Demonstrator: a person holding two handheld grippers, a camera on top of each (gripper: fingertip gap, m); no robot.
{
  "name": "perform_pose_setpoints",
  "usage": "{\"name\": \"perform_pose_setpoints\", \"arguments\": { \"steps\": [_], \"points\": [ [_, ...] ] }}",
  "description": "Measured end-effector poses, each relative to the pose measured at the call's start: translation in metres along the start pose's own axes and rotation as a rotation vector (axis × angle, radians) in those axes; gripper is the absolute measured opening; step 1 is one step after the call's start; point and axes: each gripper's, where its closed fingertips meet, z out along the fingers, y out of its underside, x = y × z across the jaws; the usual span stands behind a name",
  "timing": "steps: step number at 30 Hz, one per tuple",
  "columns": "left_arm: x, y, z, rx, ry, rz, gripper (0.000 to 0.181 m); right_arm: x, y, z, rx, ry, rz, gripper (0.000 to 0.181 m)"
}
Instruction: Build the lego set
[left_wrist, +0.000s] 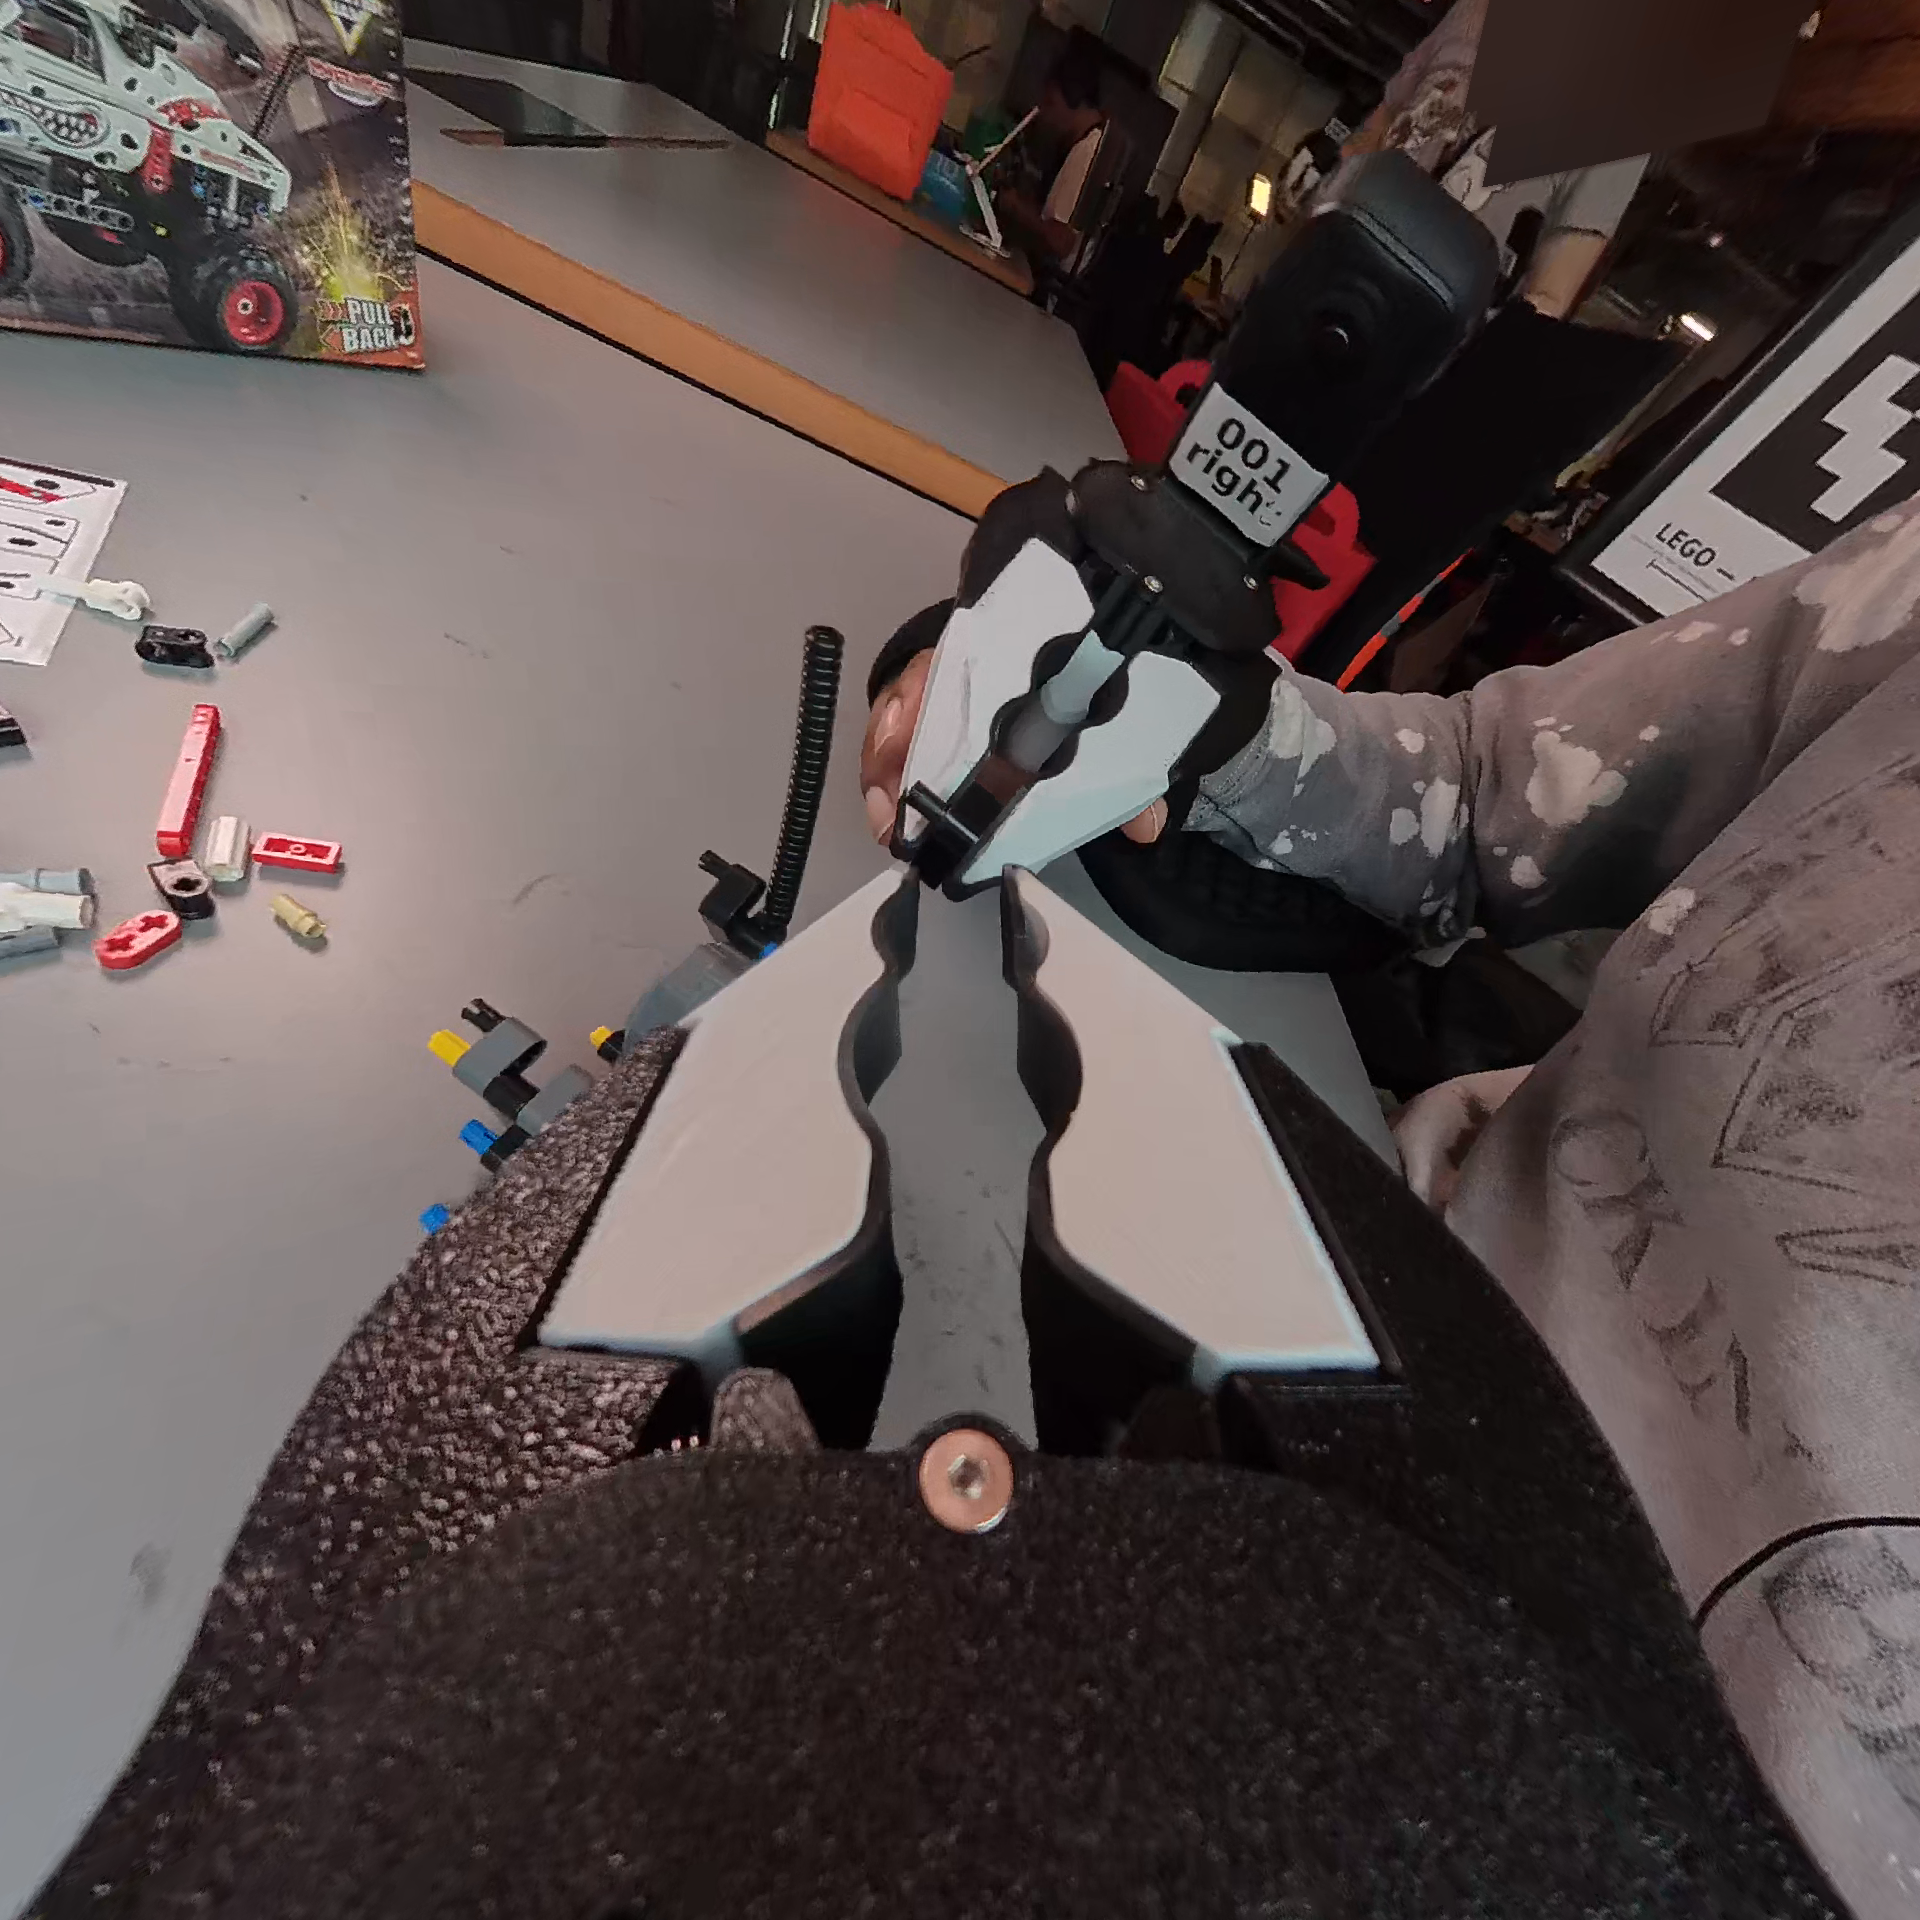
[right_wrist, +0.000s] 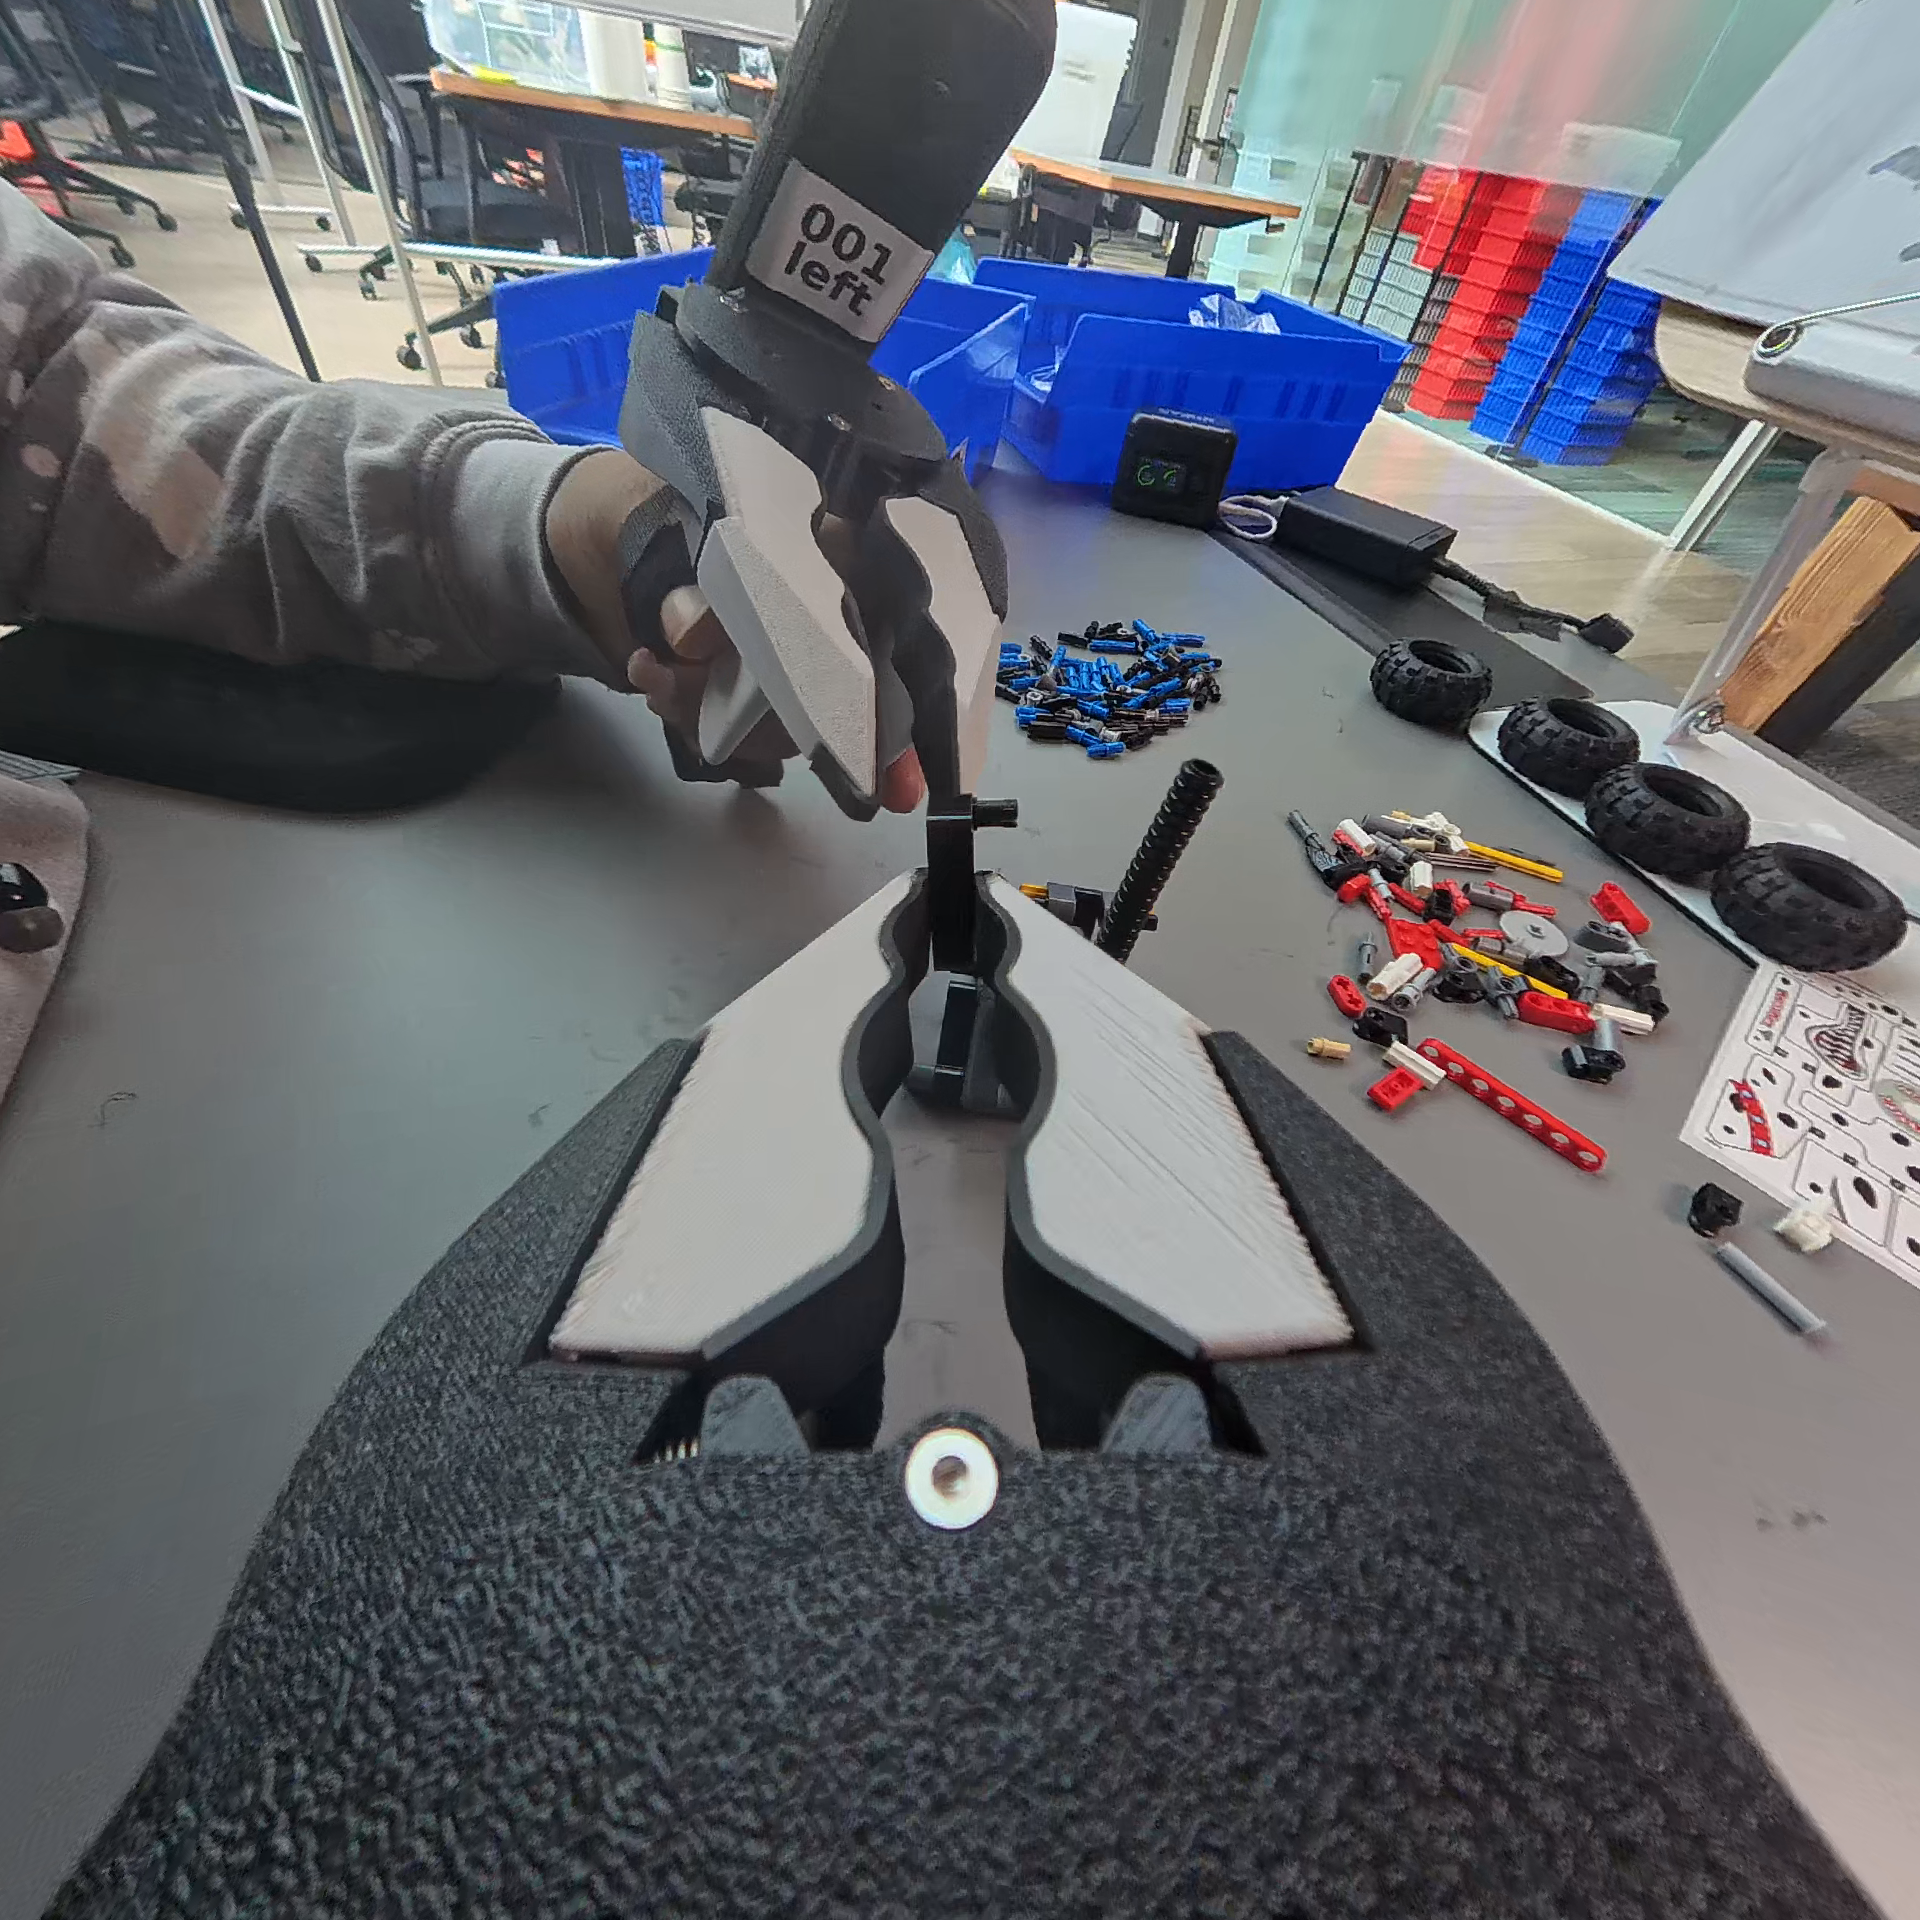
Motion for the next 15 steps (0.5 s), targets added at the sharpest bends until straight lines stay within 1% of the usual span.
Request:
{"name": "perform_pose_setpoints", "arguments": {
  "steps": [2, 4, 7, 10, 15],
  "points": [
    [-0.006, -0.005, 0.001, 0.031, -0.041, -0.081, 0.02, 0.003, -0.001, 0.001, -0.01, 0.042, -0.045, 0.008],
    [-0.01, -0.007, 0.002, 0.051, -0.073, -0.175, 0.025, 0.004, -0.002, 0.002, -0.032, 0.095, -0.132, 0.008],
    [-0.007, -0.006, 0.005, 0.052, -0.077, -0.26, 0.026, 0.005, -0.003, 0.003, -0.06, 0.161, -0.244, 0.008],
    [0.0, 0.0, 0.011, 0.024, -0.074, -0.269, 0.025, 0.004, -0.001, 0.004, -0.084, 0.172, -0.277, 0.008],
    [-0.004, 0.0, 0.014, 0.036, -0.114, -0.272, 0.014, 0.007, 0.004, 0.003, -0.134, 0.213, -0.338, 0.008]
  ]
}}
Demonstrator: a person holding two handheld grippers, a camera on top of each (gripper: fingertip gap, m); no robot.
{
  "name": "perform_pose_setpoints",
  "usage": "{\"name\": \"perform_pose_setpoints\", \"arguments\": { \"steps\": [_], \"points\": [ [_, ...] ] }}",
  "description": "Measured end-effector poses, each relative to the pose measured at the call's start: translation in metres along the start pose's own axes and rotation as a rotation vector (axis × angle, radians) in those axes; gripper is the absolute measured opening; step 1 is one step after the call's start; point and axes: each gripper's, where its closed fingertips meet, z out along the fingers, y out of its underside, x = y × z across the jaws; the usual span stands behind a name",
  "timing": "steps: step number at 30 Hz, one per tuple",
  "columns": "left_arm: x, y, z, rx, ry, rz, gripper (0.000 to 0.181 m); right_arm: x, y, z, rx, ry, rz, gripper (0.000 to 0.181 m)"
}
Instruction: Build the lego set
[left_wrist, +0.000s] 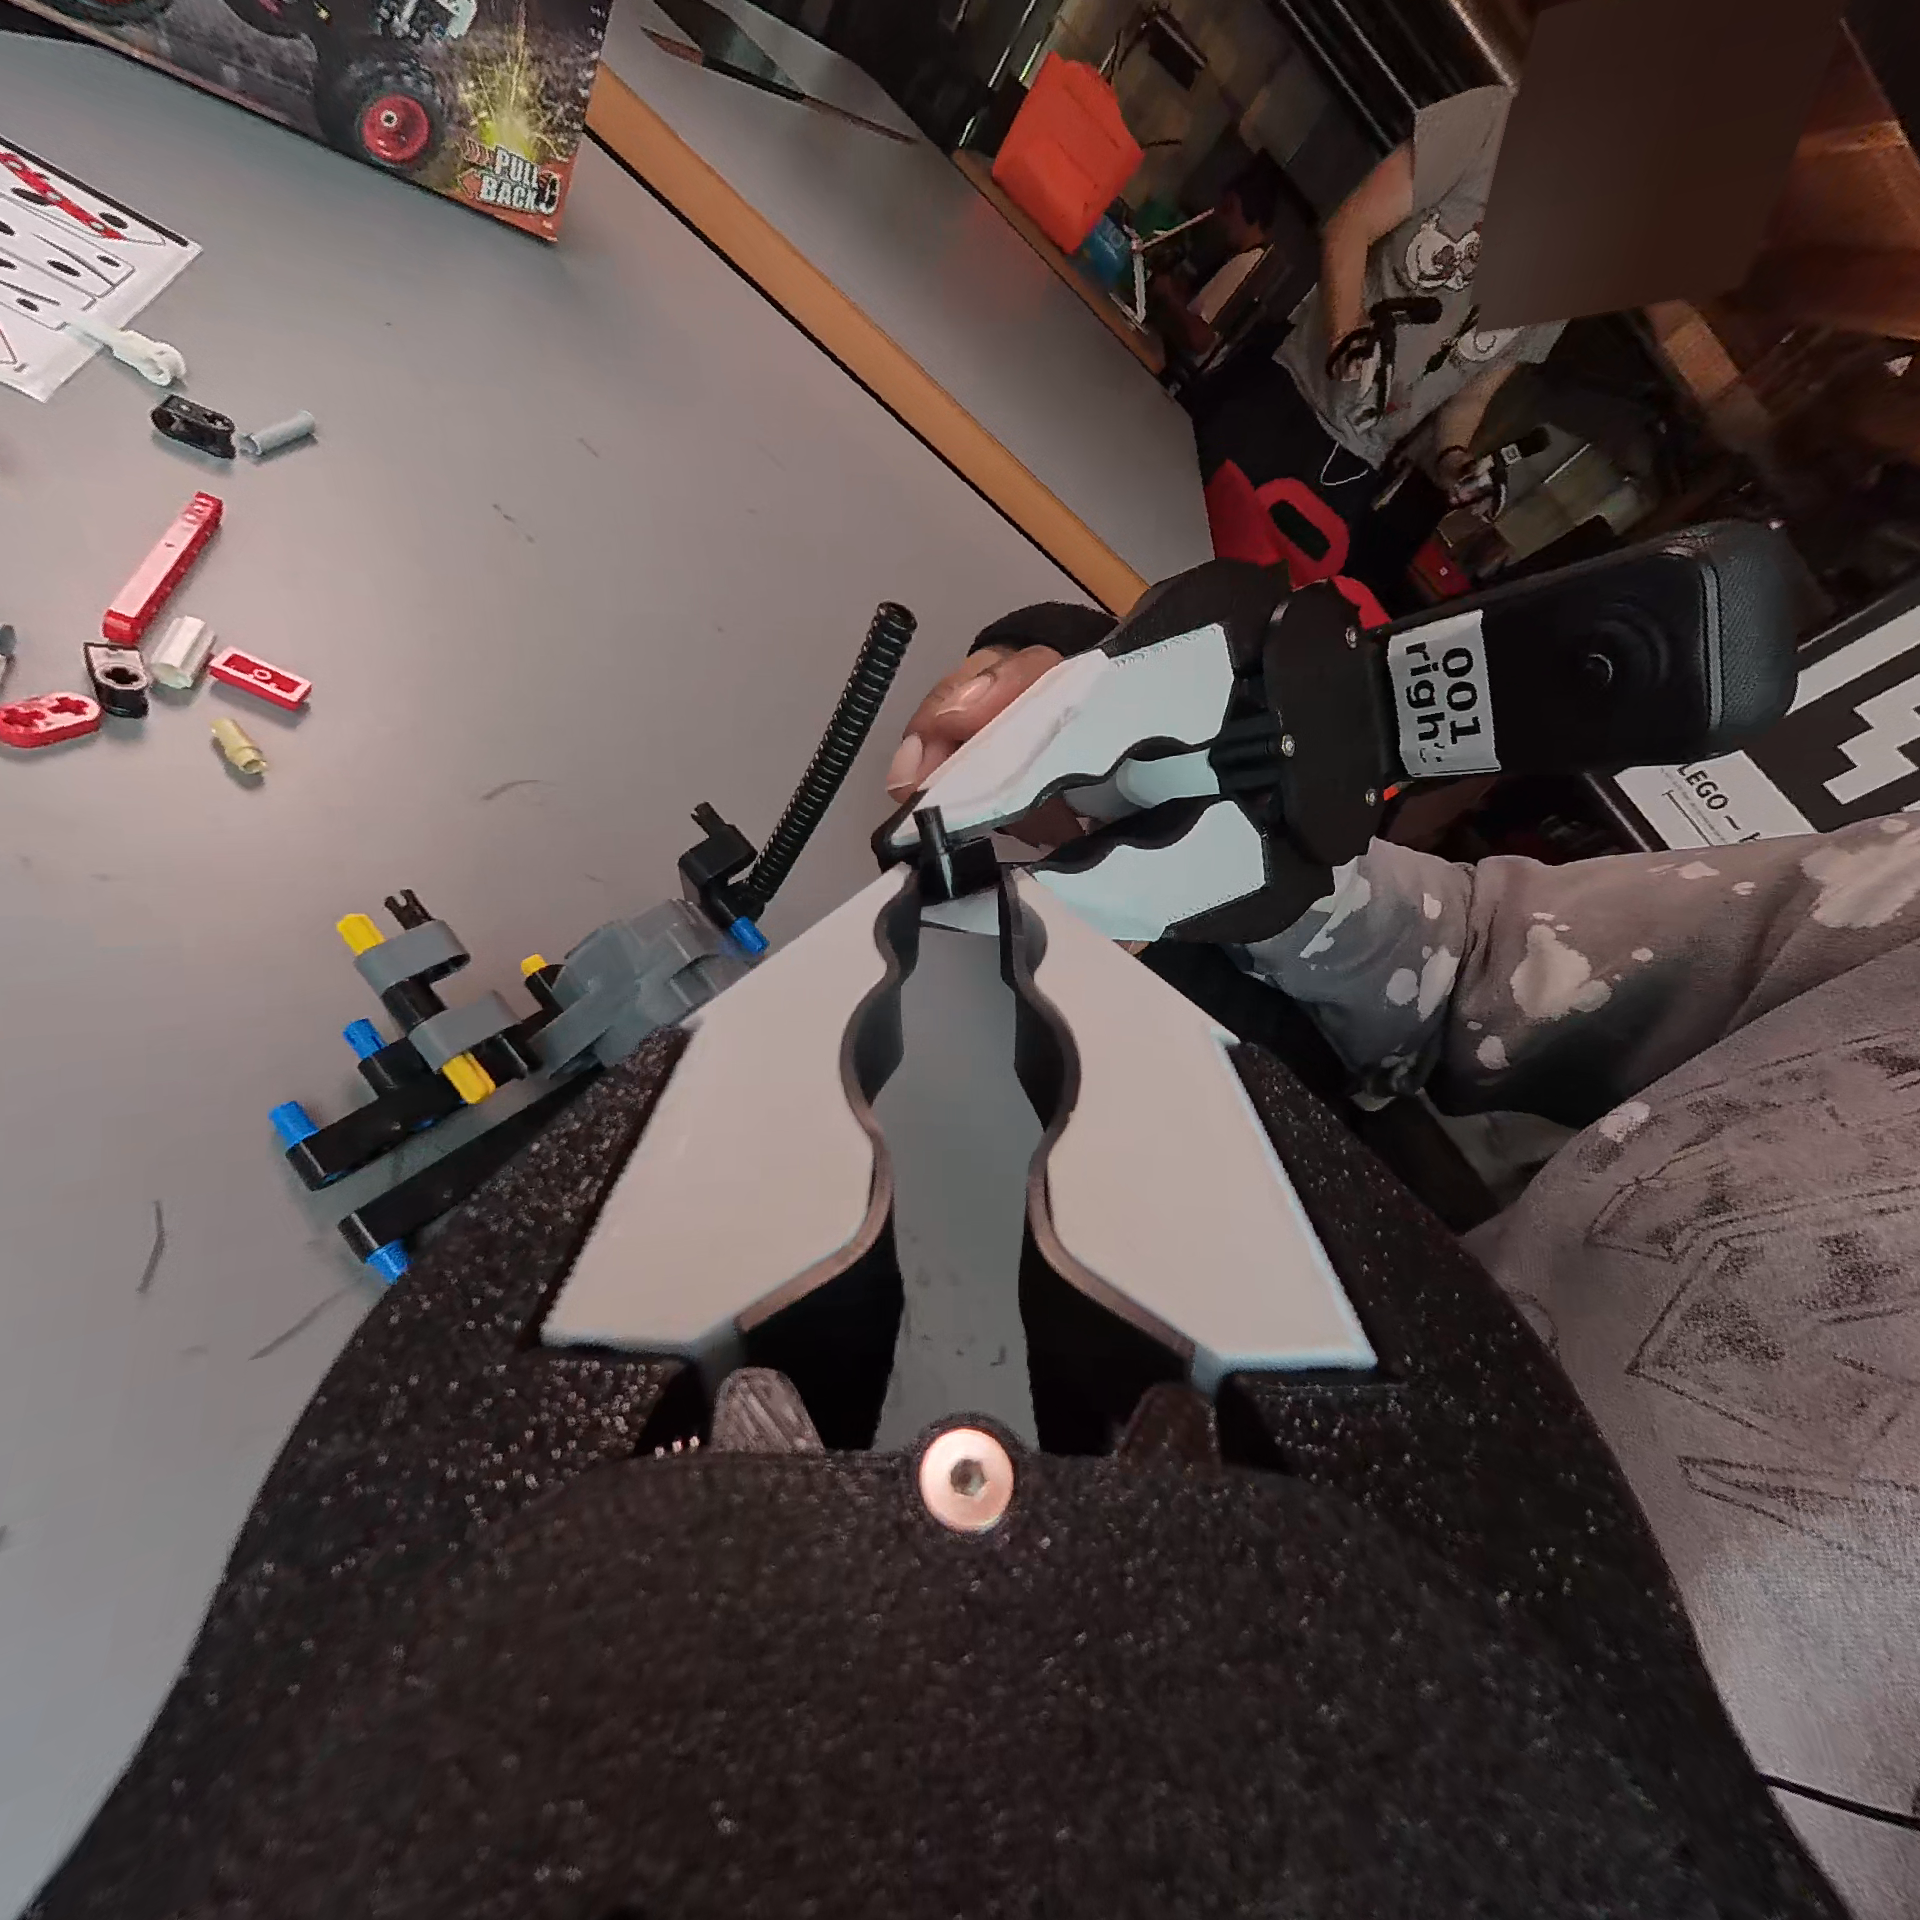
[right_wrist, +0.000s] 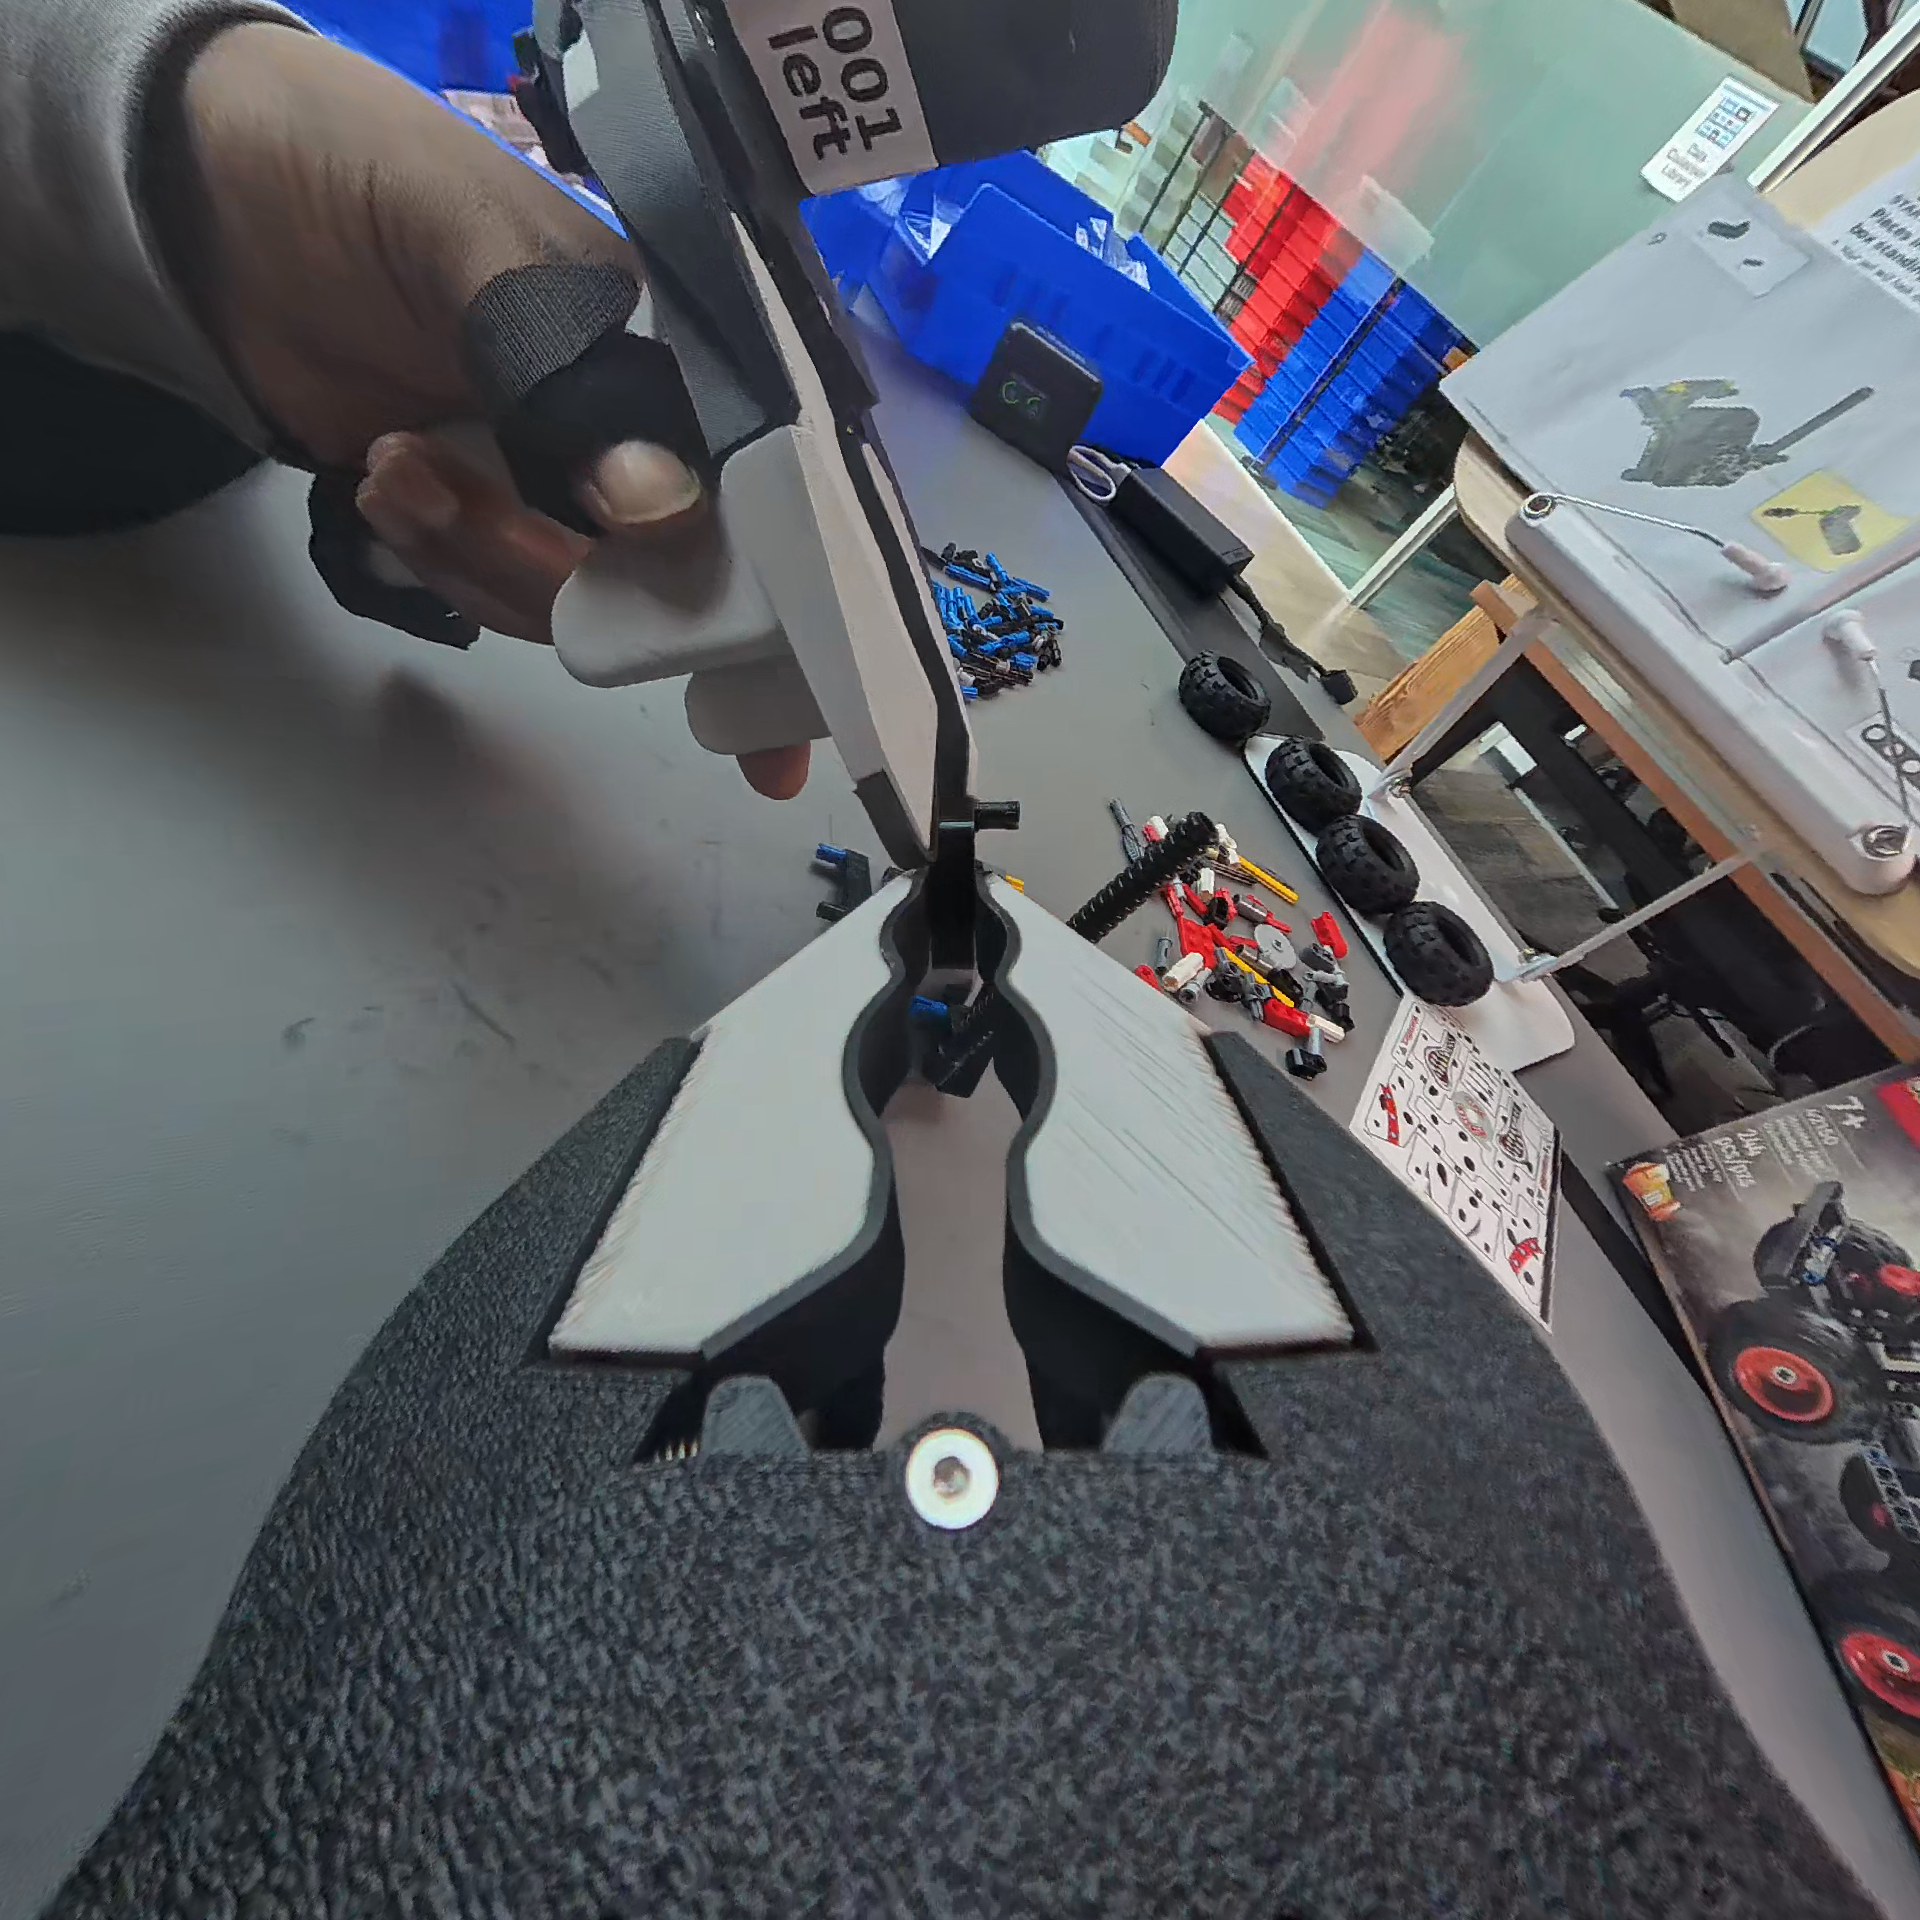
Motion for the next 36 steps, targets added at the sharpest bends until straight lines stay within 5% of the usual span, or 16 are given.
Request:
{"name": "perform_pose_setpoints", "arguments": {
  "steps": [6, 20, 36],
  "points": [
    [0.007, -0.001, -0.005, -0.008, 0.035, 0.078, 0.013, -0.002, -0.007, -0.002, 0.038, -0.017, 0.021, 0.008],
    [0.04, 0.03, -0.021, -0.196, 0.239, 0.333, 0.013, -0.051, -0.021, -0.015, 0.162, -0.419, 0.234, 0.011],
    [0.012, 0.0, -0.029, -0.025, 0.141, 0.208, 0.011, -0.009, -0.021, -0.01, 0.198, -0.189, 0.252, 0.01]
  ]
}}
